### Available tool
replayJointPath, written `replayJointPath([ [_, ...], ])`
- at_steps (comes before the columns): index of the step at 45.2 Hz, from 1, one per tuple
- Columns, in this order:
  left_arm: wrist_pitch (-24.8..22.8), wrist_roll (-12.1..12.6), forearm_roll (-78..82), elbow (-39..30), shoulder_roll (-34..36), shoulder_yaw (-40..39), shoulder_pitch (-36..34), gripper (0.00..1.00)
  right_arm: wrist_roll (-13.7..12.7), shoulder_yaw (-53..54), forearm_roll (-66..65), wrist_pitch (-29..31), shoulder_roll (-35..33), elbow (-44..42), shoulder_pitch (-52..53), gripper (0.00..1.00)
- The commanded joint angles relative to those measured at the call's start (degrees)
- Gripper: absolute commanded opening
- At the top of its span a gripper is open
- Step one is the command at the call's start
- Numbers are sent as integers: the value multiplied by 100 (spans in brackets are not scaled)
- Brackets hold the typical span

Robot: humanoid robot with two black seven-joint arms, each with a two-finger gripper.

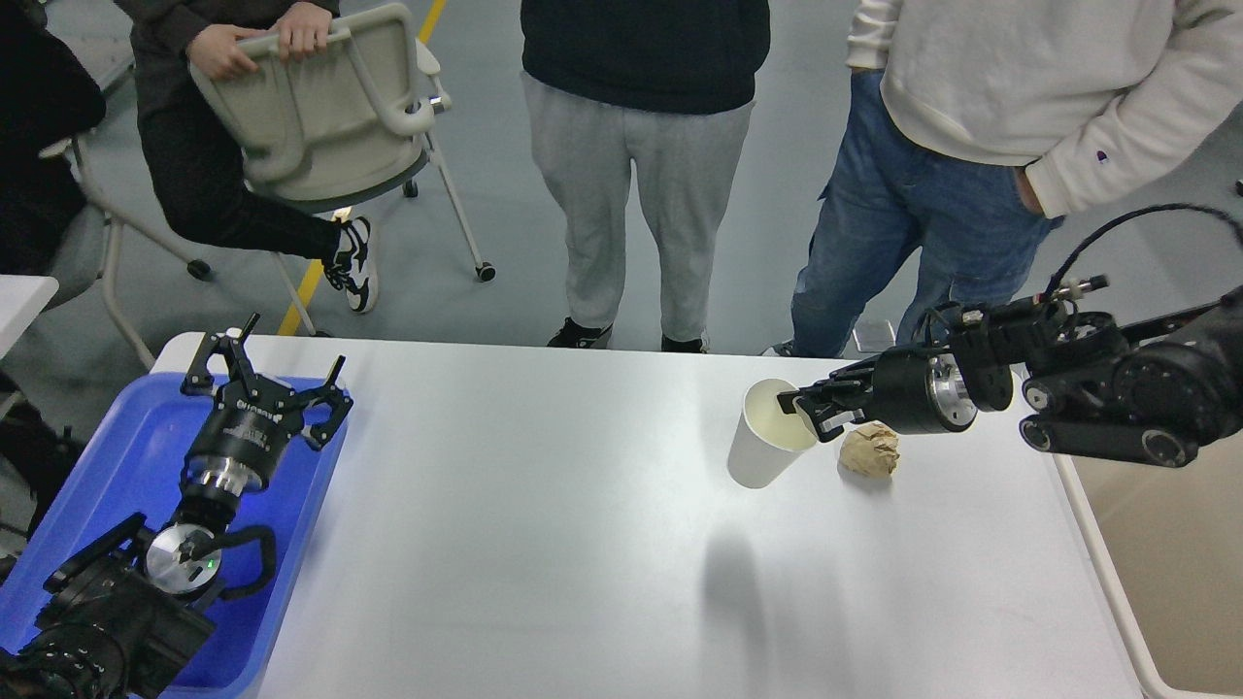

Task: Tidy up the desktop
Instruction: 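Lift the cup with the right gripper and carry it toward the bin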

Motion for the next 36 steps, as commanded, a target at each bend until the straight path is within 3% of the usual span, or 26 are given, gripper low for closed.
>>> replayJointPath([
  [1, 0, 0, -1, 0, 1, 0, 1, 100, 59, -5, 112, 486, -762, 1106, 1696, 0],
  [9, 0, 0, -9, 0, 1, 0, 1, 100, 59, -5, 191, 759, -938, 1265, 2233, 0],
  [24, 0, 0, -1, 0, 1, 0, 1, 100, 41, -128, 411, 768, -1114, 1221, 2164, 0],
  [30, 0, 0, -1, 0, 1, 0, 1, 100, 24, -119, 683, 760, -1640, 1177, 2032, 0],
  [36, 0, 0, -1, 0, 1, 0, 1, 100, 24, 12, 947, 733, -2598, 1063, 1602, 0],
])
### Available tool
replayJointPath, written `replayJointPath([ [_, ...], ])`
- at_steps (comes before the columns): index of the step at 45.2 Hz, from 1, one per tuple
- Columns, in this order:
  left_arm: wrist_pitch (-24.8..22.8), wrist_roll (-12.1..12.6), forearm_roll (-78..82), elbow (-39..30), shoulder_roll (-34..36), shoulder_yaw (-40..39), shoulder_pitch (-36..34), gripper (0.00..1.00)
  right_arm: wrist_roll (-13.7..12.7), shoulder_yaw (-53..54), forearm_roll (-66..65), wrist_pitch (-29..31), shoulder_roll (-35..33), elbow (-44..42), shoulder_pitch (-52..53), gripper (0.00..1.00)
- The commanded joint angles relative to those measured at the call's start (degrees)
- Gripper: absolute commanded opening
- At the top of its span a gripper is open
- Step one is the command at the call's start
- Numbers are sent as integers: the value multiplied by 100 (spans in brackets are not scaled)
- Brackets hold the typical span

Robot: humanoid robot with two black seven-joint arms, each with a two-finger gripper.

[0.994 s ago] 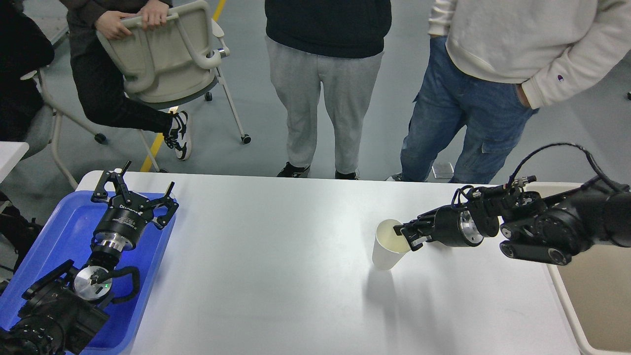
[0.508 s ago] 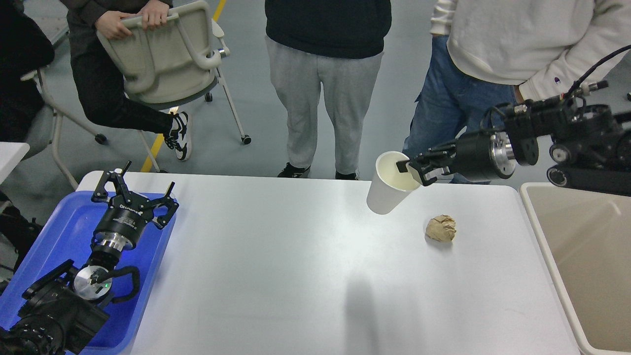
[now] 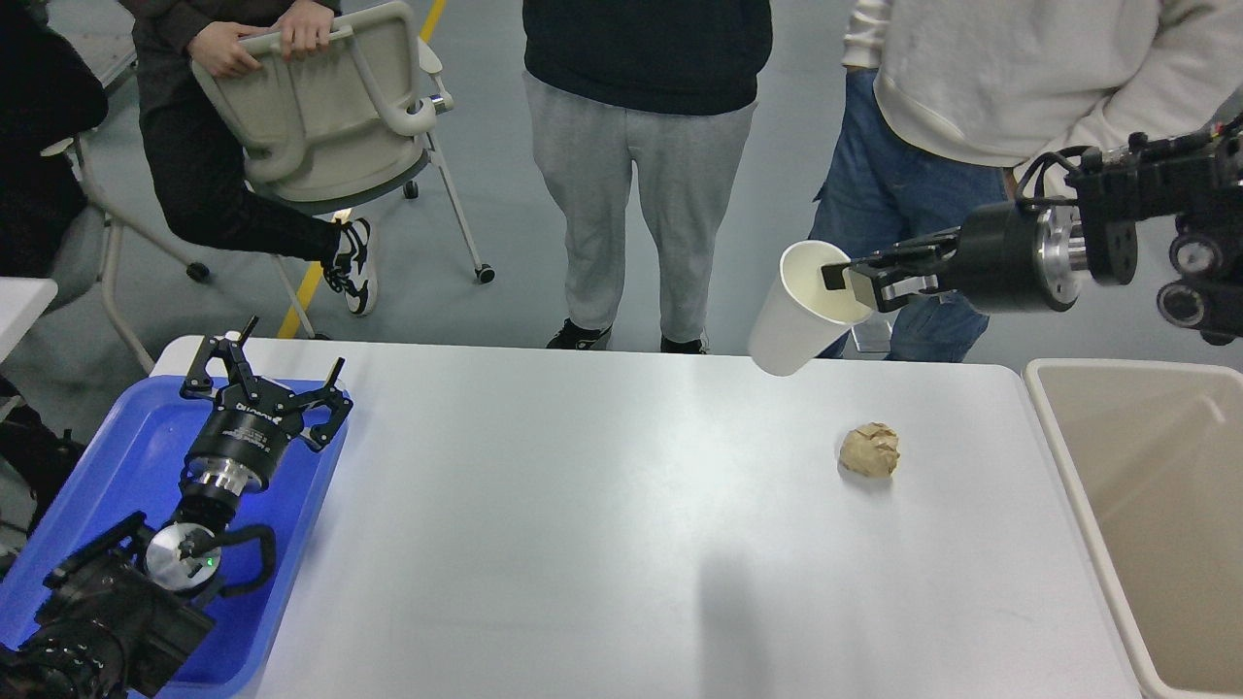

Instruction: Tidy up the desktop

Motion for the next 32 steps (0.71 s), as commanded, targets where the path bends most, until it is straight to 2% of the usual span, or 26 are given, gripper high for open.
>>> replayJointPath([
  [1, 0, 0, 2, -1, 0, 0, 0, 100, -11, 140, 476, -16, -1305, -137, -477, 0],
  [12, 0, 0, 2, -1, 0, 0, 0, 100, -11, 1054, 1592, -69, -3037, -655, -2251, 0],
  [15, 0, 0, 2, -1, 0, 0, 0, 100, -2, 1370, 2118, -96, -3275, -822, -2831, 0],
  [23, 0, 0, -7, -1, 9, 0, 0, 100, 25, 2021, 3876, -104, -3434, -1261, -4334, 0],
  [32, 0, 0, -7, -1, 9, 0, 0, 100, 25, 2601, 6047, -175, -2986, -1876, -5715, 0],
])
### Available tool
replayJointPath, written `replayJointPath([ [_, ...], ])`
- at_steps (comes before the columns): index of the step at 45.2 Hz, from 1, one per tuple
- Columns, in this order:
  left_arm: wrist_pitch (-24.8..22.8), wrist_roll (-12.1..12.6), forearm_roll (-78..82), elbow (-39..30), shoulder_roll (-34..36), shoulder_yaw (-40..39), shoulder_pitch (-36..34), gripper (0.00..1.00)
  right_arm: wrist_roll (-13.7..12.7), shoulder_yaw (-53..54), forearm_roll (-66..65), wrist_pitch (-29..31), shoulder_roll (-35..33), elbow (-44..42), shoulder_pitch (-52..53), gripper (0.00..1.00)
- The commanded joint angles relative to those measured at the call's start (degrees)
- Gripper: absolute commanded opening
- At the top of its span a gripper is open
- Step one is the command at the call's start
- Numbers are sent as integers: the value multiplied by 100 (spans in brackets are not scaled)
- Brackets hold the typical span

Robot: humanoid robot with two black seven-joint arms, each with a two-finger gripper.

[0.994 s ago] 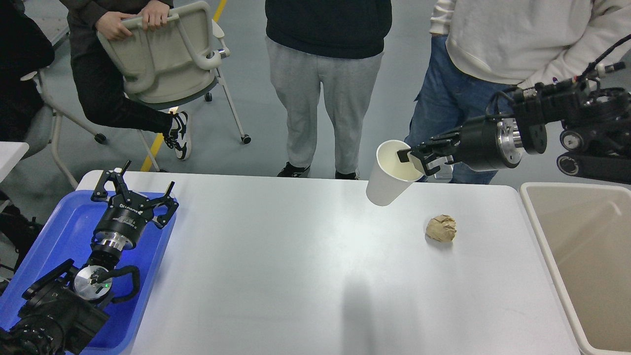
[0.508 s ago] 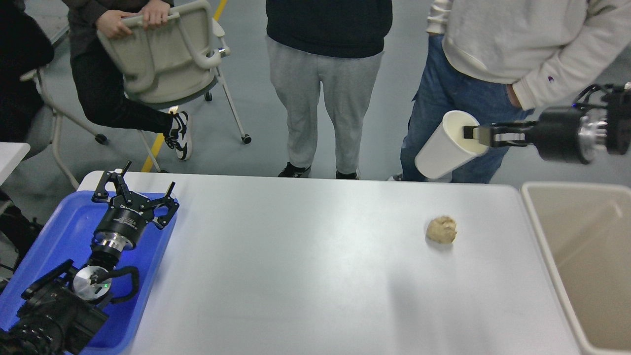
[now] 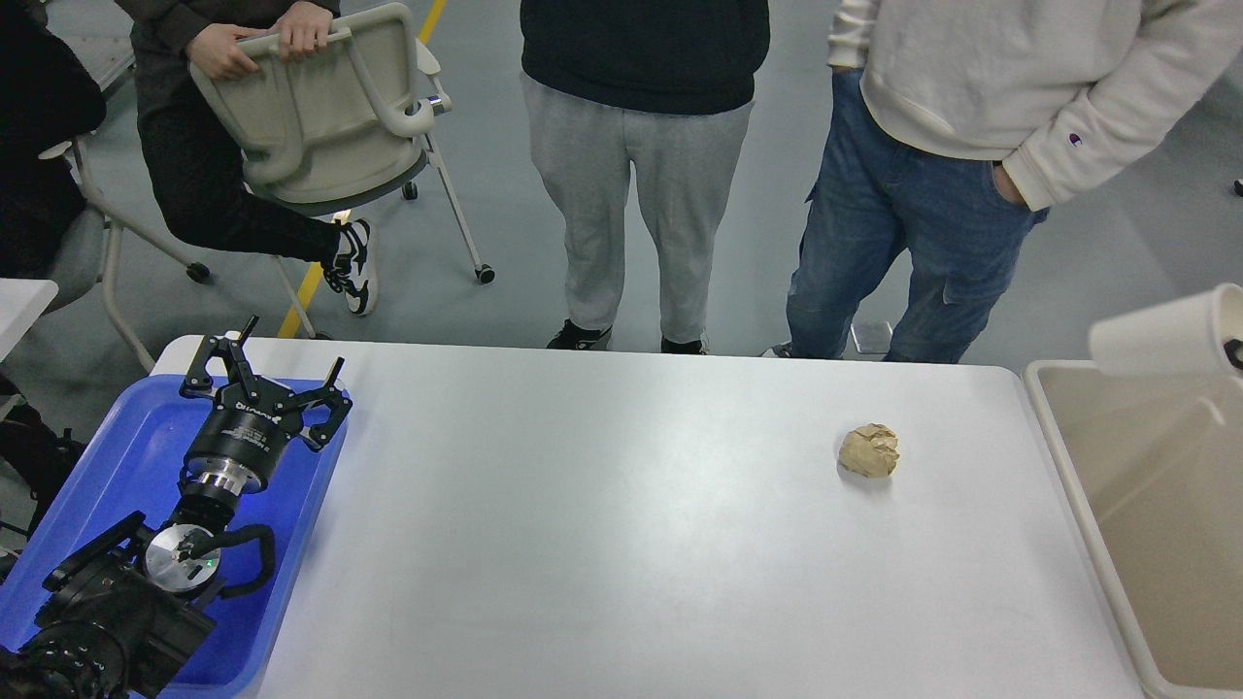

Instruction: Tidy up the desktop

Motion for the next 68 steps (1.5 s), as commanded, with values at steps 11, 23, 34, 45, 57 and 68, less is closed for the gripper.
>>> replayJointPath([
  [11, 0, 0, -2, -3, 5, 0, 0, 100, -44, 1983, 3565, -11, 1489, -2534, -3556, 0],
  [23, 0, 0, -2, -3, 5, 0, 0, 100, -378, 2952, 3504, 42, 2983, -4837, -4542, 0],
  [34, 0, 0, -2, -3, 5, 0, 0, 100, -853, 2952, 3477, 42, 4117, -6464, -4656, 0],
  [45, 0, 0, -2, -3, 5, 0, 0, 100, -853, 2969, 3486, 7, 4338, -6535, -4647, 0],
  [57, 0, 0, -2, -3, 5, 0, 0, 100, -835, 3566, 3495, 7, 4346, -6544, -4603, 98],
  [68, 0, 0, -2, -3, 5, 0, 0, 100, -818, 3655, 3495, -19, 4338, -6552, -4586, 100],
])
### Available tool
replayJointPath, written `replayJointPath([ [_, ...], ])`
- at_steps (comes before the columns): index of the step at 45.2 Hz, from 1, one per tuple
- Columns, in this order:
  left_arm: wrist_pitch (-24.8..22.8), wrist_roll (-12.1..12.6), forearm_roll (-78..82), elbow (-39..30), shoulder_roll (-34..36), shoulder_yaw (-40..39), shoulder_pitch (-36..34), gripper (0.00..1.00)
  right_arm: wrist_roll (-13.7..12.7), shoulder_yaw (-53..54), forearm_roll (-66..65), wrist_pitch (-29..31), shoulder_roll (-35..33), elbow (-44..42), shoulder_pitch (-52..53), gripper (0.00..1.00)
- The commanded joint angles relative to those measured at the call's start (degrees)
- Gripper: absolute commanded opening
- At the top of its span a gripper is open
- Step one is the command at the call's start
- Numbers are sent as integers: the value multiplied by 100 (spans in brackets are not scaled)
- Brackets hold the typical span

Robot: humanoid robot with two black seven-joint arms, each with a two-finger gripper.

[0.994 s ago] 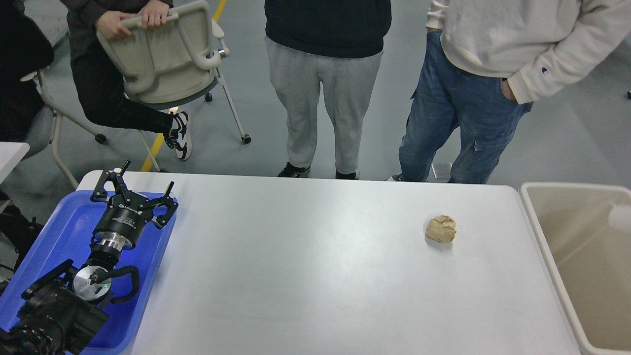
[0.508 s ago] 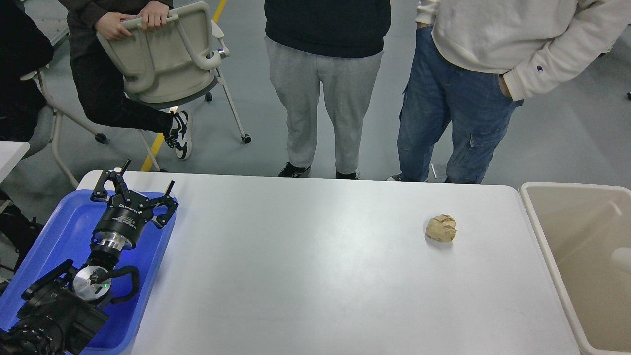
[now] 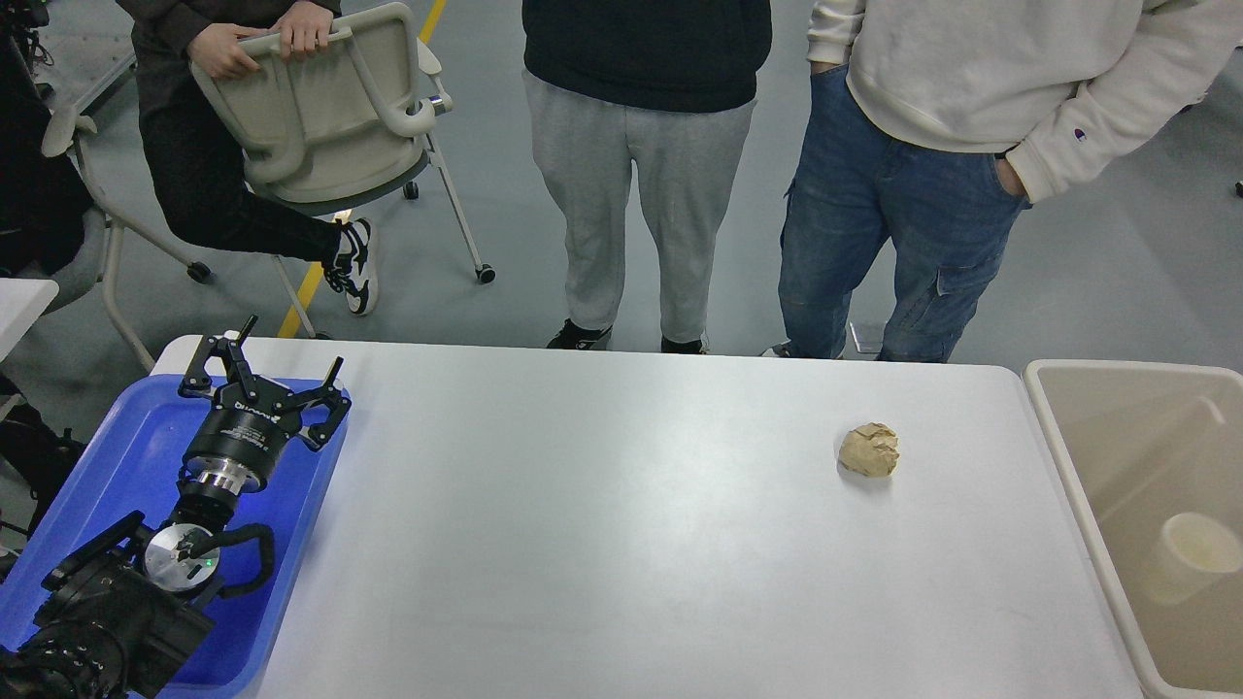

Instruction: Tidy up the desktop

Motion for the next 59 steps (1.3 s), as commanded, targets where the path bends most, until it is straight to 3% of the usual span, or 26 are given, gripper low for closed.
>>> replayJointPath([
  [1, 0, 0, 0, -2, 0, 0, 0, 100, 7, 184, 4, -19, 38, -60, 10, 100],
  [14, 0, 0, -9, 7, 9, 0, 0, 100, 24, 201, 13, -36, 47, -560, 45, 100],
  [24, 0, -9, -9, 7, 9, 0, 0, 100, -37, 772, 48, 69, -119, -561, 765, 100],
  [34, 0, -9, -18, 7, 0, 0, 0, 100, -221, 1229, 74, 921, -357, -552, 1056, 100],
  [41, 0, -9, -18, 7, 0, 0, 9, 100, -283, 2405, 57, 1633, -489, -385, 1126, 100],
  [47, 0, -9, -18, 7, 0, 0, 9, 100, -230, 3566, -206, 1809, -550, 579, 785, 100],
  [59, 0, -9, -18, 7, 0, 0, 9, 100, -178, 6413, -2156, 1766, -454, 3146, -578, 100],
])
